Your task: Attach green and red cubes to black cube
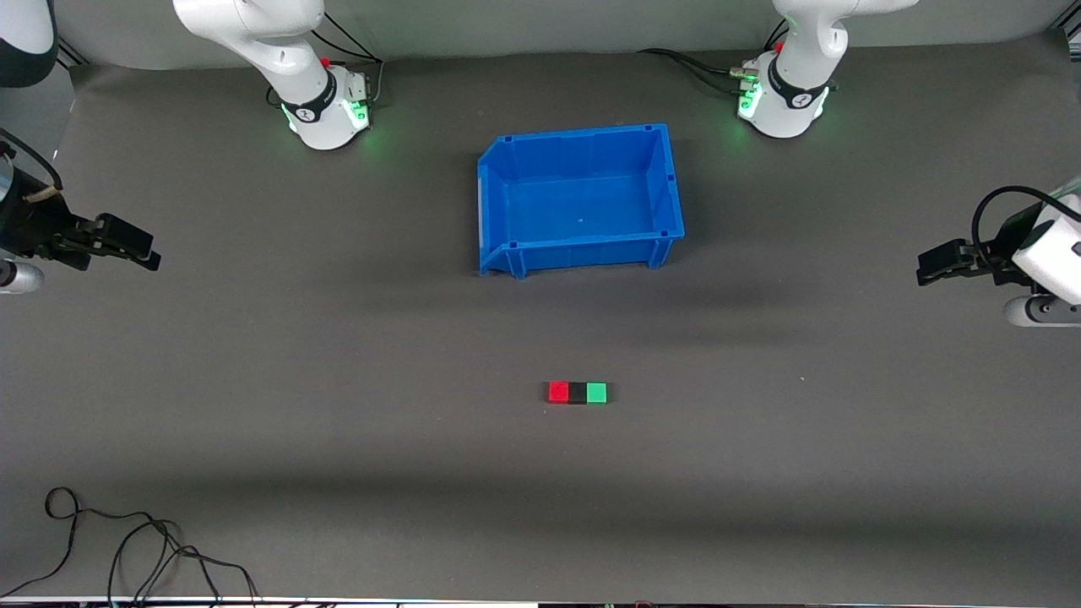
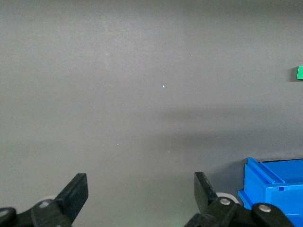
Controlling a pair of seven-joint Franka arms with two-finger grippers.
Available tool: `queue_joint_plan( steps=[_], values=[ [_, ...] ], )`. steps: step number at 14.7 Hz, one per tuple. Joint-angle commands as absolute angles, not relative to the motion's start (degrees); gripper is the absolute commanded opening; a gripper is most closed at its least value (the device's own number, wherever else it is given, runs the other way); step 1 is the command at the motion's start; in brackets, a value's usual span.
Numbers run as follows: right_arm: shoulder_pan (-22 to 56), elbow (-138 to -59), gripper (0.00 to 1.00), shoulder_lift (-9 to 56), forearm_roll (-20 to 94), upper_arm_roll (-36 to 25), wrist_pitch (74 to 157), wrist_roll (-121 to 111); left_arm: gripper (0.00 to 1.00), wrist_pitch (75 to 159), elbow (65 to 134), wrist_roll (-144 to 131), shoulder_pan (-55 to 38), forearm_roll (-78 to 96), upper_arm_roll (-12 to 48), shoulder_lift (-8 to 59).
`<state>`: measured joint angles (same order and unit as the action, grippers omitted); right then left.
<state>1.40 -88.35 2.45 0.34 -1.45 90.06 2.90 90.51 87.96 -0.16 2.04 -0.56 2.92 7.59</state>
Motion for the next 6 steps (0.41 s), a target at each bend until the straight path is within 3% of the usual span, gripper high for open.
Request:
queue_joint_plan(
  steps=[1,6],
  values=[
    [0.5,-85.9,1.00,3.6,-0.6,-0.6,89.0,2.5,1.00,90.2,87.5,-1.1,1.8,-0.7,2.6,7.4],
    [0.4,-85.8,1.00,3.6,-0.7,-0.8,88.9,2.3,1.00,91.0,89.7,-1.0,1.1,-2.2,2.6,7.7]
  ],
)
